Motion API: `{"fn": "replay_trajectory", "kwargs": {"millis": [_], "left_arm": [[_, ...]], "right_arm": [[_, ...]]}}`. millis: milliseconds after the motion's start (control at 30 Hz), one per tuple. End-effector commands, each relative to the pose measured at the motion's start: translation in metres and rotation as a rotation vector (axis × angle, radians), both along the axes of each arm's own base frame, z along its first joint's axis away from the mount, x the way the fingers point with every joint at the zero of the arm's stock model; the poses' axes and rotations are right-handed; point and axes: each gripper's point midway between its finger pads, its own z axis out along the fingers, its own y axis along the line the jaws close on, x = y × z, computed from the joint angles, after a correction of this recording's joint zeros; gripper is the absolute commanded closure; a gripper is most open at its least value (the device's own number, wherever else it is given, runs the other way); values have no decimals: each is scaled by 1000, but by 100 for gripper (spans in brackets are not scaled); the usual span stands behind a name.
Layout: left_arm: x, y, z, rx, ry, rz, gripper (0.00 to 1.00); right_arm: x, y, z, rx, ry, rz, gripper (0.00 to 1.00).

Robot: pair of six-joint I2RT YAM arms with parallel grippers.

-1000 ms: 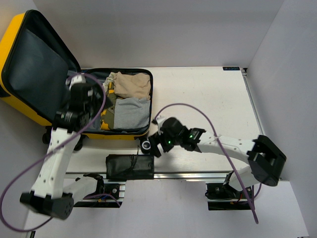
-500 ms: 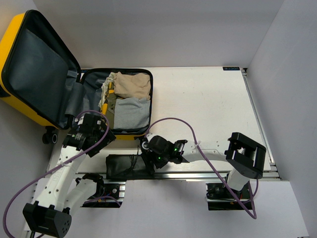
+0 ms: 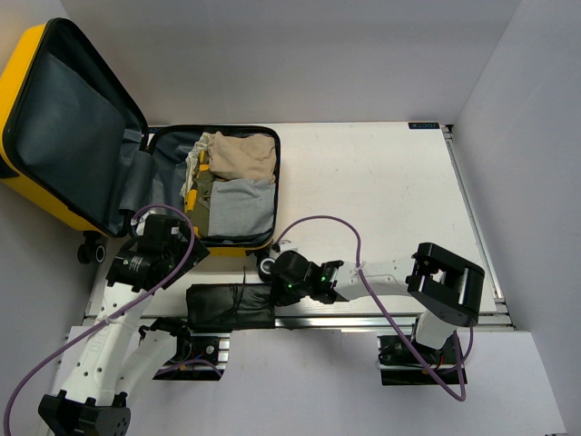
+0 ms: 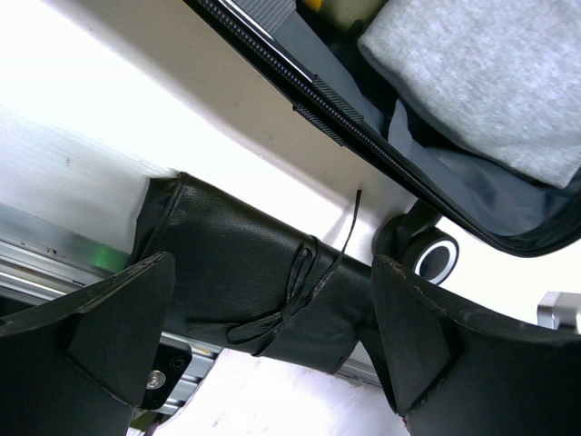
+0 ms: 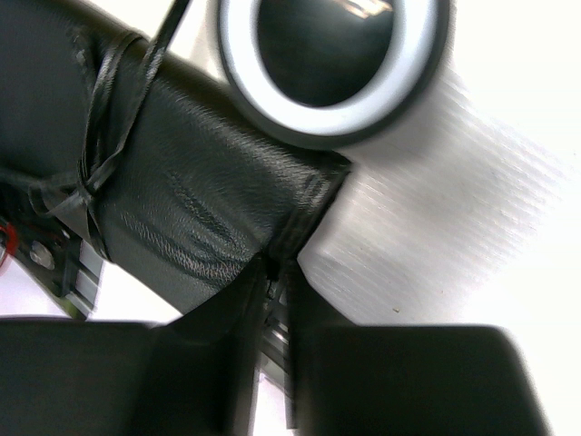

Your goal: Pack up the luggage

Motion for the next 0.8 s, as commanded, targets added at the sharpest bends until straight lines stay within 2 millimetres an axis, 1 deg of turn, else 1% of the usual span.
{"fn": "replay_trajectory", "kwargs": {"millis": [0,33,67,100,133,167,200,233,267,300,333,367,400,433,467,500,533,567,600,633,700,733,767], "left_arm": [[3,3,11,5,-58,9,2],[2,3,11,7,-58,10,2],[1,4,12,7,-61,11,2],[1,3,15,5,-70,9,2],[1,3,16,4,-71,7,2],[0,3,16,3,-69,6,2],[0,3,17,3,-70,4,2],[1,2,19,-1,-75,-1,2],[1,1,18,-1,-73,-10,2],[2,0,20,-1,-74,-19,2],[4,-2,21,-8,-79,-32,2],[5,-5,22,-14,-83,-51,2],[5,-7,23,-21,-82,-60,2],[8,-9,23,-23,-79,-69,2],[10,-11,24,-20,-80,-95,2],[11,-18,26,-45,-83,-130,2],[18,-24,28,-58,-97,-156,2],[21,-28,28,-64,-100,-191,2],[21,-41,31,-116,-105,-247,2],[28,-48,36,-136,-131,-276,2],[33,-64,40,-187,-136,-357,2],[40,-68,46,-198,-167,-379,2],[46,-73,47,-201,-169,-409,2]], "right_arm": [[-2,0,1,66,46,-96,89],[-2,-3,0,66,52,-106,92],[-2,-7,-1,66,55,-115,98],[-2,-17,-6,44,53,-137,100],[-1,-23,-6,36,51,-163,100],[2,-29,-1,37,39,-182,100],[4,-45,-10,-10,22,-208,100],[9,-53,-11,-26,14,-234,100],[11,-59,-6,-19,1,-250,100],[16,-81,-15,-79,-8,-291,100],[15,-97,-21,-130,-5,-302,100],[20,-106,-16,-130,-16,-322,100],[28,-120,-17,-152,-30,-354,100],[26,-139,-23,-203,-26,-364,100],[37,-152,-17,-206,-43,-398,100],[42,-165,-18,-238,-70,-416,100],[46,-175,-17,-265,-88,-430,100],[57,-198,-15,-326,-126,-461,100],[60,-206,-13,-355,-141,-463,100],[66,-212,-8,-373,-158,-477,100],[82,-231,-5,-442,-192,-488,100],[92,-239,-3,-462,-203,-512,100],[100,-239,-2,-481,-217,-497,100]]}}
